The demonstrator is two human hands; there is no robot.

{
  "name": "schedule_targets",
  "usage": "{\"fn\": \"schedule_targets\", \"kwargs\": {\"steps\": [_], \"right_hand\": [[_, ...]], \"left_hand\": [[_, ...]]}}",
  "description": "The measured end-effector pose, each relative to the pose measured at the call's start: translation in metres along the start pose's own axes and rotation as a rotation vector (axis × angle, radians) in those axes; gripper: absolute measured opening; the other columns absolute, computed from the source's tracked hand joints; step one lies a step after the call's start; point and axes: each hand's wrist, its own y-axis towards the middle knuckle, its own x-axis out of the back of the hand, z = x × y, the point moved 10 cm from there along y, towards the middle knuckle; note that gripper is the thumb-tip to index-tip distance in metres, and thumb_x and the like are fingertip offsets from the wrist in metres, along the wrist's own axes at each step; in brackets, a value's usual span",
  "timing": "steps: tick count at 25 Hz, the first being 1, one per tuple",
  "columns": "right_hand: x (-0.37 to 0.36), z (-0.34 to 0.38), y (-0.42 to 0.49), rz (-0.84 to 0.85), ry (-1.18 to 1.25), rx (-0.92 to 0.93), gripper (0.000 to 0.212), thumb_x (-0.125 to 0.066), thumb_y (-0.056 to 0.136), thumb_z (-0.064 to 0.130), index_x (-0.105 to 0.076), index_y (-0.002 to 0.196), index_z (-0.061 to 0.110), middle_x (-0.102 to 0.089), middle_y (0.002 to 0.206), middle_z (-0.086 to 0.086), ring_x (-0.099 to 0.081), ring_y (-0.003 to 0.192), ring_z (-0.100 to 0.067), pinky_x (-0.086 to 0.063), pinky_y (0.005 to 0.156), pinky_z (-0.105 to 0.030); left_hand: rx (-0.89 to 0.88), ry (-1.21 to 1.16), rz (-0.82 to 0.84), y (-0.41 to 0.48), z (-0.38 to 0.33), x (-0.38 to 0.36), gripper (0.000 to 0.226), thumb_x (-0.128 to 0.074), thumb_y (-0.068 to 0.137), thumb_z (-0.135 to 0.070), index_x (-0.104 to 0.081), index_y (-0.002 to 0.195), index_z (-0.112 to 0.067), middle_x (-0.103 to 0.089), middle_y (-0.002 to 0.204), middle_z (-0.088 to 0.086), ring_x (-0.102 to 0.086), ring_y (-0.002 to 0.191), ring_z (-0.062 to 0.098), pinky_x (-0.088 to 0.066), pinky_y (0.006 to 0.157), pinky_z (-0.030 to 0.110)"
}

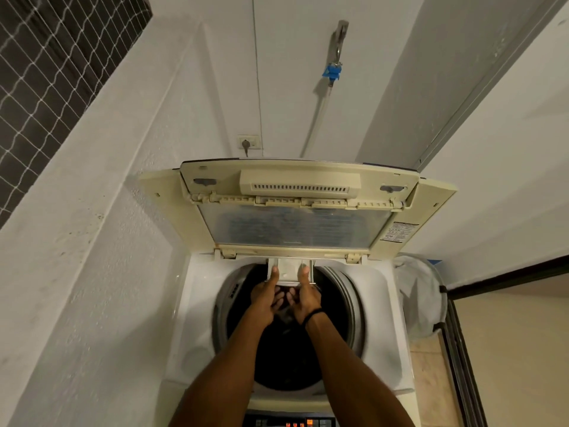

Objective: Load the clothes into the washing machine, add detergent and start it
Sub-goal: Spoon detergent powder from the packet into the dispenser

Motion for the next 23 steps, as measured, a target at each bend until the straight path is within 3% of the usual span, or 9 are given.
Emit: {"fn": "schedule_targets", "kwargs": {"steps": [2,6,9,13,16,18,23], "right_hand": [[0.0,0.003,-0.005,-0.015,-0.045,0.0,0.063,-0.07,0.076,0.06,-0.066,0.111,0.008,-0.066,0.079,-0.002,-0.061,0.066,-0.013,-0.054,0.064,-0.029],[0.013,-0.004,-0.015,-0.013,-0.134,0.015,0.063,-0.065,0.075,0.069,-0.062,0.112,0.018,-0.064,0.103,-0.004,-0.06,0.084,-0.017,-0.055,0.073,-0.033],[0.029,-0.02,-0.023,-0.036,-0.233,0.002,0.055,-0.053,0.087,0.065,-0.065,0.099,0.013,-0.061,0.081,-0.004,-0.057,0.067,-0.016,-0.051,0.058,-0.03],[0.054,-0.031,-0.032,-0.09,-0.433,0.047,0.042,-0.05,0.098,0.04,-0.064,0.079,0.005,-0.063,0.065,-0.009,-0.053,0.045,-0.015,-0.037,0.037,-0.019],[0.065,-0.029,-0.043,-0.156,-0.533,0.076,0.035,-0.054,0.098,0.022,-0.062,0.068,0.006,-0.062,0.064,-0.009,-0.057,0.049,-0.017,-0.04,0.035,-0.017],[0.065,-0.032,-0.049,-0.154,-0.556,0.079,0.033,-0.055,0.097,0.02,-0.062,0.068,0.006,-0.064,0.065,-0.009,-0.059,0.052,-0.019,-0.043,0.04,-0.021],[0.06,-0.048,-0.063,-0.135,-0.583,0.101,0.031,-0.054,0.095,0.019,-0.063,0.068,0.009,-0.064,0.061,-0.006,-0.059,0.049,-0.018,-0.04,0.042,-0.023]], "left_hand": [[-0.005,0.023,-0.036,-0.005,-0.004,0.005,0.064,-0.076,0.069,-0.066,-0.07,0.098,-0.01,-0.074,0.103,0.014,-0.072,0.096,0.025,-0.061,0.084,0.037],[0.006,0.034,-0.057,-0.019,0.004,0.016,0.061,-0.075,0.071,-0.065,-0.066,0.098,-0.011,-0.071,0.102,0.012,-0.071,0.096,0.025,-0.061,0.082,0.037],[0.003,0.057,-0.083,-0.033,0.015,0.035,0.064,-0.067,0.076,-0.068,-0.066,0.103,-0.011,-0.071,0.102,0.012,-0.07,0.092,0.024,-0.061,0.079,0.036],[0.001,0.015,-0.097,-0.054,0.032,0.065,0.066,-0.059,0.085,-0.066,-0.062,0.12,-0.01,-0.069,0.101,0.009,-0.069,0.092,0.024,-0.058,0.076,0.034],[0.005,0.002,-0.087,-0.069,0.039,0.079,0.07,-0.054,0.089,-0.064,-0.056,0.132,-0.009,-0.068,0.114,0.012,-0.067,0.095,0.024,-0.056,0.07,0.031],[-0.004,-0.004,-0.077,-0.08,0.039,0.084,0.071,-0.053,0.09,-0.064,-0.054,0.135,-0.009,-0.067,0.118,0.013,-0.066,0.094,0.023,-0.055,0.068,0.03],[-0.021,-0.015,-0.073,-0.101,0.044,0.092,0.067,-0.051,0.093,-0.061,-0.057,0.131,-0.007,-0.068,0.101,0.008,-0.067,0.084,0.02,-0.057,0.067,0.03]]}}
